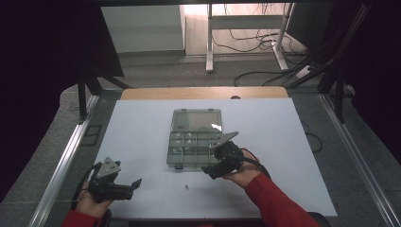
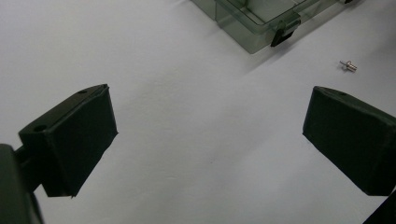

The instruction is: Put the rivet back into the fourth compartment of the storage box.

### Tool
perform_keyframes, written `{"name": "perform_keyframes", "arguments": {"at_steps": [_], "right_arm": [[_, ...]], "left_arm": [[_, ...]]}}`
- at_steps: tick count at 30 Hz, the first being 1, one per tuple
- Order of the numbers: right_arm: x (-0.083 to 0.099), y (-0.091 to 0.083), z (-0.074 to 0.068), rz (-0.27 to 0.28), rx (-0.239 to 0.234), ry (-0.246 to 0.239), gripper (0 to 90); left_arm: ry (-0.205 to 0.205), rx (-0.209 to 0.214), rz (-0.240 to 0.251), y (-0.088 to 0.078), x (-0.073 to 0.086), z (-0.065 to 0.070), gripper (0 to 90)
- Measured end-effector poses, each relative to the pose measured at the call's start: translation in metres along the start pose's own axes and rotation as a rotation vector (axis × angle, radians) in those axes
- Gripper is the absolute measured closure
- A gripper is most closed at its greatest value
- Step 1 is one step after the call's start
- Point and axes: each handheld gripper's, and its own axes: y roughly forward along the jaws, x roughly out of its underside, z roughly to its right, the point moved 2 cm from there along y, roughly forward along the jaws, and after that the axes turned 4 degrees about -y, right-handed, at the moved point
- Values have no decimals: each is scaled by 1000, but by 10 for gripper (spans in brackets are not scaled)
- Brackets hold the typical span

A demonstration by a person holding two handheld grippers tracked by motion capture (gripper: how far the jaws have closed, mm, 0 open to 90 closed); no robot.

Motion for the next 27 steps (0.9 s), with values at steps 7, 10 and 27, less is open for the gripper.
{"name": "perform_keyframes", "arguments": {"at_steps": [7, 10, 27], "right_arm": [[0, 7, -9, -16, -53, 14, 122], [-1, 12, -15, -34, -80, 17, 106], [-6, 58, -58, -132, -148, -84, 359]], "left_arm": [[-2, 2, 1, 0, 0, 0, 32], [-1, 0, 1, 0, 0, 0, 32], [-2, 2, -1, 0, 0, 0, 33]]}}
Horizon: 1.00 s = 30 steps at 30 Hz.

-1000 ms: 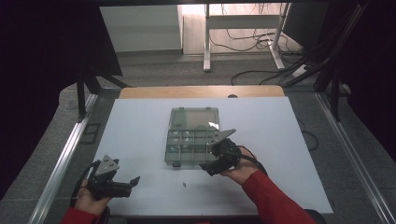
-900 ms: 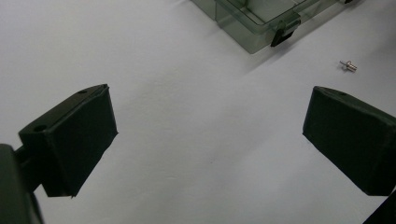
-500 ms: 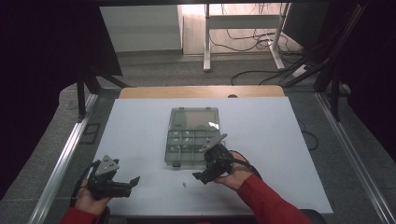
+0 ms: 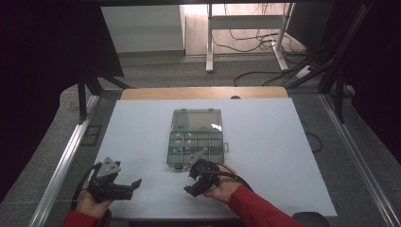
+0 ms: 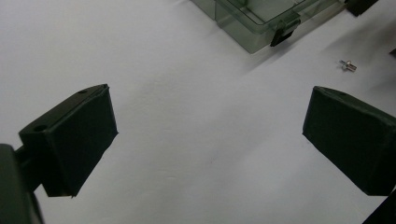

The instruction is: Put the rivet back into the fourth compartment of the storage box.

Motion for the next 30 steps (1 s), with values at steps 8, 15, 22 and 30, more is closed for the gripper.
{"name": "perform_keyframes", "arguments": {"at_steps": [8, 15, 22, 30], "right_arm": [[-3, 17, -5, -21, -1, -20, 561], [-3, 26, -10, -40, 23, -76, 765], [-3, 26, -9, -42, -7, -60, 828], [-4, 17, -5, -35, -21, -69, 829]], "left_arm": [[1, 1, -1, 0, 0, 0, 33], [0, 2, -1, 0, 0, 0, 33], [-1, 4, 0, 0, 0, 0, 33], [0, 6, 1, 0, 0, 0, 33]]}}
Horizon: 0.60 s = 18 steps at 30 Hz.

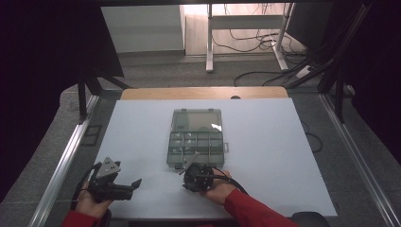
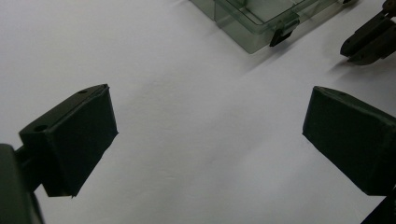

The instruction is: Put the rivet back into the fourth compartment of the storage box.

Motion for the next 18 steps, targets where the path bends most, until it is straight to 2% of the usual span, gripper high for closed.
{"name": "perform_keyframes", "arguments": {"at_steps": [11, 18], "right_arm": [[1, -14, 6, 34, 5, 17, 829], [2, -28, 12, 59, 17, 44, 829]], "left_arm": [[4, -2, -1, 0, 0, 0, 34], [5, -1, -1, 0, 0, 0, 35]]}}
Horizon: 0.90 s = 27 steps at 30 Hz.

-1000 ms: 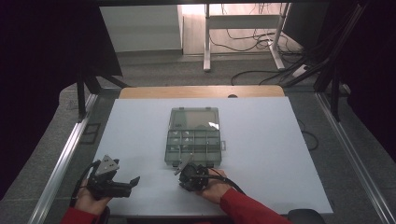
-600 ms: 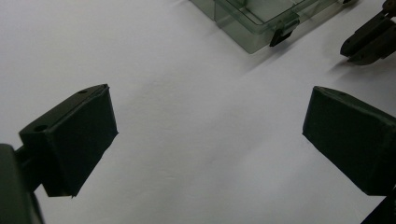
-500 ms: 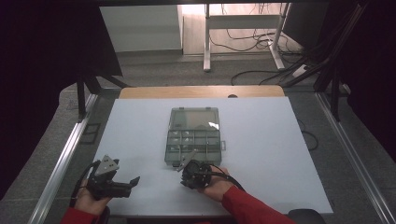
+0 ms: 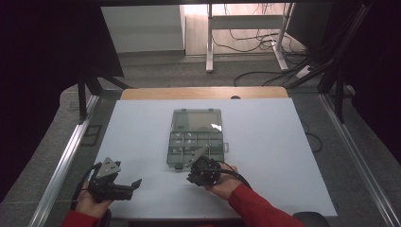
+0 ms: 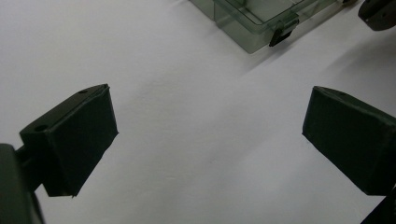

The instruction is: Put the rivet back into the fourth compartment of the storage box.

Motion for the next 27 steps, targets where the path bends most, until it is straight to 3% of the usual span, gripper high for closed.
{"name": "perform_keyframes", "arguments": {"at_steps": [18, 27], "right_arm": [[4, -22, 19, 36, 35, 56, 828], [10, -36, 39, 60, 90, 102, 828]], "left_arm": [[1, 1, 0, 0, 0, 0, 37], [2, 1, 0, 0, 0, 0, 37]]}}
